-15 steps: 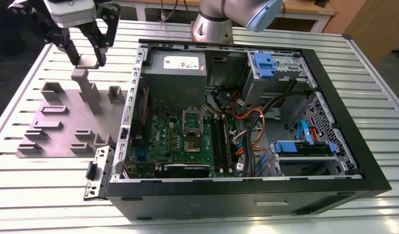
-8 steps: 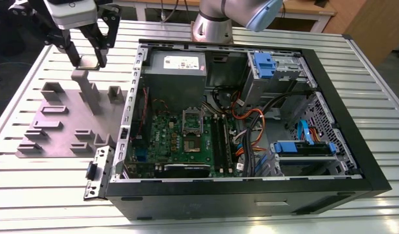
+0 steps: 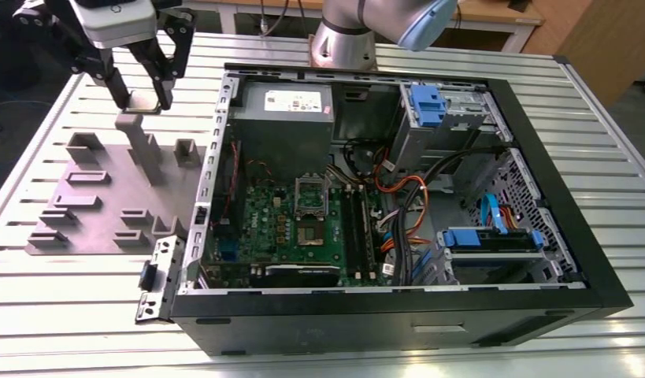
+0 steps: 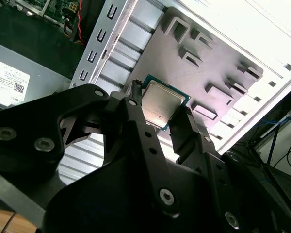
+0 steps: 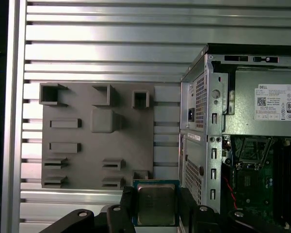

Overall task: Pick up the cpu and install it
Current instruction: 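Pick up the cpu and move it towards the insertion slot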

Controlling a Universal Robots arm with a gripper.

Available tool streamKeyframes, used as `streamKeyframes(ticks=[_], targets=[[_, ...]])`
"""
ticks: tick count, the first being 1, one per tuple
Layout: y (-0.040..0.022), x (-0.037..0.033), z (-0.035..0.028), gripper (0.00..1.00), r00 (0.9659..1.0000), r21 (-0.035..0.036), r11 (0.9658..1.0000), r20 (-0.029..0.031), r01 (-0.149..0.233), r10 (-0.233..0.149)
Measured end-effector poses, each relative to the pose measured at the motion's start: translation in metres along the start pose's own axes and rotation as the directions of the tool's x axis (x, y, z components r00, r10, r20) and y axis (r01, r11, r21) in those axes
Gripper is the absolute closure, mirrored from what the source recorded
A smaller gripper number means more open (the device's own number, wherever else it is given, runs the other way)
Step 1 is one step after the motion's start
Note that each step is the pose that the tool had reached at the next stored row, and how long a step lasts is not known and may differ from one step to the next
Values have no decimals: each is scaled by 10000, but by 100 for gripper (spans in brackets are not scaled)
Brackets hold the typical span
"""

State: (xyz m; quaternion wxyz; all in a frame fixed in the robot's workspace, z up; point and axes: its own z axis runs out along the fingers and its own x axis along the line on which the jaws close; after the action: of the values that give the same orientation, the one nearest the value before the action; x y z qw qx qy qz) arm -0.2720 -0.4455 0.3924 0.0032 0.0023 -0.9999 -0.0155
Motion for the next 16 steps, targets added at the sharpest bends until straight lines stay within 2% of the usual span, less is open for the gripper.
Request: streamKeyframes(ticks=[16], targets=[[0,-54,0,53,10000,0,10000,0,0,0]])
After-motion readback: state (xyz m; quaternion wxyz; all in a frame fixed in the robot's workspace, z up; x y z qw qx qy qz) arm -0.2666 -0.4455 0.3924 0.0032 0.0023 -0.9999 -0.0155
